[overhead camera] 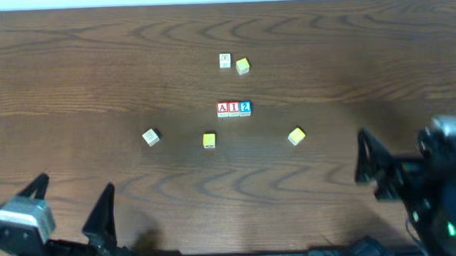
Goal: Spell out Ai2
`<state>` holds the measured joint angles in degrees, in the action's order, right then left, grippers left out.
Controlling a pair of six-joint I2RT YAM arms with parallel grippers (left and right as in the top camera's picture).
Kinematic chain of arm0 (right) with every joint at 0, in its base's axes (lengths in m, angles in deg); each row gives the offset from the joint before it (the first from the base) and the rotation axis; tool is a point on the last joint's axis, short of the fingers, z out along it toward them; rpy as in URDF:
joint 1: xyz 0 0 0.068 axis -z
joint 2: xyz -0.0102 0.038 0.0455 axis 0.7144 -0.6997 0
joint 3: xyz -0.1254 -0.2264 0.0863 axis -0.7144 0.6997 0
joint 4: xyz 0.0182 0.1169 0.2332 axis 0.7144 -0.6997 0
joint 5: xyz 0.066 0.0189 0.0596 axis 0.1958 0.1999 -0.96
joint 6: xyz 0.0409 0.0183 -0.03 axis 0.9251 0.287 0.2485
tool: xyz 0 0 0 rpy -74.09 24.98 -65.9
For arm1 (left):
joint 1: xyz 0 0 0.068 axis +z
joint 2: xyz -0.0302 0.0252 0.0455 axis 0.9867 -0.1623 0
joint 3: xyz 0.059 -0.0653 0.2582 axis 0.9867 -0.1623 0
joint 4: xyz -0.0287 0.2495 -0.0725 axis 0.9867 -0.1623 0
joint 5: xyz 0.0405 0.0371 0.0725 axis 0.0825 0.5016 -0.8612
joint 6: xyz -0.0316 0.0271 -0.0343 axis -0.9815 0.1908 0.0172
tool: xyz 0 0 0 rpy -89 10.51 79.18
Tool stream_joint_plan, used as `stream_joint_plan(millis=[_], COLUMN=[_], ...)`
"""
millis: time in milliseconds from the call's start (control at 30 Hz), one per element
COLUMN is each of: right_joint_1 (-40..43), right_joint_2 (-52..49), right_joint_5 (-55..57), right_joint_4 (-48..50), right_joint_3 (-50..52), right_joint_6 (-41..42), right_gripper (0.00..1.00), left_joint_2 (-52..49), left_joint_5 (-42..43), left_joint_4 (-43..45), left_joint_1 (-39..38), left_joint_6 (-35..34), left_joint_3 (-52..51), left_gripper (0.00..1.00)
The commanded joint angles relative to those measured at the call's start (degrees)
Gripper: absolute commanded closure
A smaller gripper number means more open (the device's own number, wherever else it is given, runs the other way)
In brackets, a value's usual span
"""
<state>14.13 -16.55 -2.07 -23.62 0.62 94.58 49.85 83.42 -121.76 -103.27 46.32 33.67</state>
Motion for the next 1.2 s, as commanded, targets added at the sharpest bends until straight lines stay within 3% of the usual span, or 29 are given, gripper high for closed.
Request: stream_joint_plan(millis=[0,100,300,433,533,733,833,933,1000,1167], right_joint_1=[-2.03,-2.16,-2.16,-2.16,-2.16,-2.10,-1.60,-0.76,-0.48,-0.44], right_joint_2=[2.99,6.34,13.92,15.26,14.62,12.31,10.86,9.94,9.46,9.35], right_joint_5=[0.76,0.76,-3.98,-4.42,-4.13,-3.85,-0.39,-0.70,-1.92,-3.74], right_joint_4=[-3.17,-6.82,-4.28,5.81,17.11,42.34,48.85,49.64,49.92,56.15], right_joint_3=[7.15,11.72,19.12,27.45,33.88,45.66,49.46,51.82,53.51,59.95], right_joint_6=[1.55,8.59,12.83,6.95,-2.91,-24.09,-25.00,-24.98,-25.03,-24.96], right_gripper=[0.01,0.01,0.01,0.01,0.01,0.01,0.01,0.01,0.01,0.01], left_joint_2=[-0.92,-0.48,4.96,6.47,5.31,0.07,-2.69,-4.52,-5.05,-5.11], left_joint_5=[3.48,5.53,3.69,-2.91,-5.38,-18.25,-18.38,-18.21,-18.18,-14.91], left_joint_4=[-2.91,-4.63,-3.85,3.34,12.81,35.47,45.48,53.29,58.36,62.95], left_joint_1=[-0.13,-0.13,-0.13,-0.13,-0.13,-0.13,-0.13,-0.13,-0.13,-0.13], left_joint_6=[1.95,-4.13,-4.26,-6.91,-7.23,-7.74,-7.15,-0.85,-0.31,-0.74], left_joint_3=[-3.72,-5.09,-11.13,-22.25,-30.62,-46.88,-51.93,-56.39,-59.49,-64.72], left_gripper=[0.05,0.05,0.05,0.04,0.05,0.05,0.05,0.05,0.05,0.05])
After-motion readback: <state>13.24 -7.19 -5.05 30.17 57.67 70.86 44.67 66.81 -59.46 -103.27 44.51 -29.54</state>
